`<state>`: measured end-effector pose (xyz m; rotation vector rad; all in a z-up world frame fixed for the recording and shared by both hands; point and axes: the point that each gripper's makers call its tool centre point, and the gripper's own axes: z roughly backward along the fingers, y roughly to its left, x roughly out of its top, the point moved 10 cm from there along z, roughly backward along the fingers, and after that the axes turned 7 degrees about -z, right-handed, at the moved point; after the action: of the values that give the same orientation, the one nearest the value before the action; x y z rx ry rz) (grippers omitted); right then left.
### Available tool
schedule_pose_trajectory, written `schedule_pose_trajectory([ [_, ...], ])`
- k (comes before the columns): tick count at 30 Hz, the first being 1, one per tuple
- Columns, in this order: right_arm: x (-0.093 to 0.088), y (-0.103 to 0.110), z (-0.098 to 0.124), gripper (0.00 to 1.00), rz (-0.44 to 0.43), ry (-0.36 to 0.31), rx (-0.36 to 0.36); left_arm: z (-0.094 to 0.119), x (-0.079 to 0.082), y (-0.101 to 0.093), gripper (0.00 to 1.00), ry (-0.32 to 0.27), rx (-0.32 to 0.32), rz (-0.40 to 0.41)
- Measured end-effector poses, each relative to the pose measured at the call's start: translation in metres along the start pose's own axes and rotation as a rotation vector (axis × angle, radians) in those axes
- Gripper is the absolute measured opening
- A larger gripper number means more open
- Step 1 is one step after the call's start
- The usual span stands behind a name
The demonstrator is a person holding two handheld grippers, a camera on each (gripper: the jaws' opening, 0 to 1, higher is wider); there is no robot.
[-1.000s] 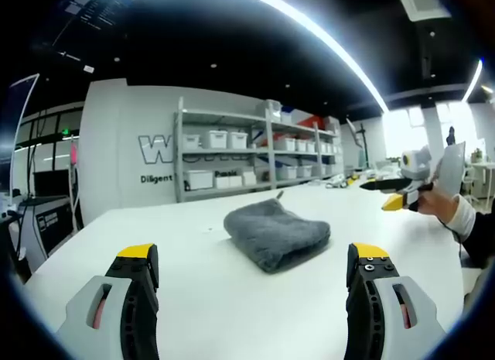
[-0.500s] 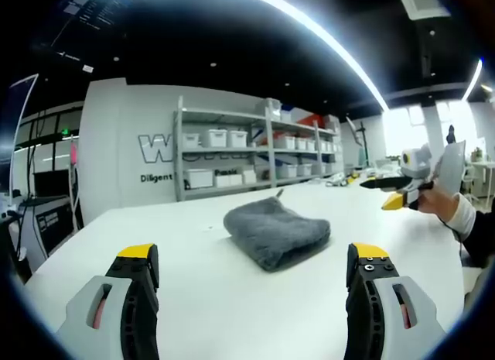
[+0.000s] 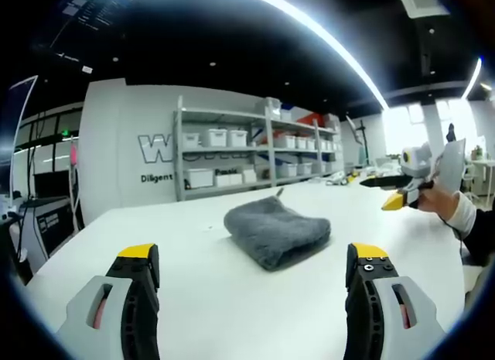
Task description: Open the folded towel by lifting each exposed corner and separating the folded layers until the towel lies flat within the target outline without major curled edges
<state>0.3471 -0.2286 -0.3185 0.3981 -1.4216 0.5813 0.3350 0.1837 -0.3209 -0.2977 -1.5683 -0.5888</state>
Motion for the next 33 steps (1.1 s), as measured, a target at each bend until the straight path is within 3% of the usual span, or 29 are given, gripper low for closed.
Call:
schedule_pose_trajectory([
  [11, 0.0, -0.001, -0.006, 0.99, -0.054, -0.056, 0.033, 0.0, -0.001, 0.0, 0.98, 0.007, -0.003, 0.001],
  [19, -0.002, -0.008, -0.012, 0.99, -0.07, -0.054, 0.012, 0.002, 0.001, -0.002, 0.96, -0.008, -0.011, -0.007],
  [26, 0.003, -0.016, -0.018, 0.97, -0.063, -0.106, -0.033, 0.001, 0.0, -0.002, 0.96, -0.005, -0.015, -0.005],
  [33, -0.001, -0.015, -0.025, 0.98, -0.047, -0.073, -0.04, 0.0, 0.0, -0.004, 0.96, 0.007, -0.018, -0.015],
])
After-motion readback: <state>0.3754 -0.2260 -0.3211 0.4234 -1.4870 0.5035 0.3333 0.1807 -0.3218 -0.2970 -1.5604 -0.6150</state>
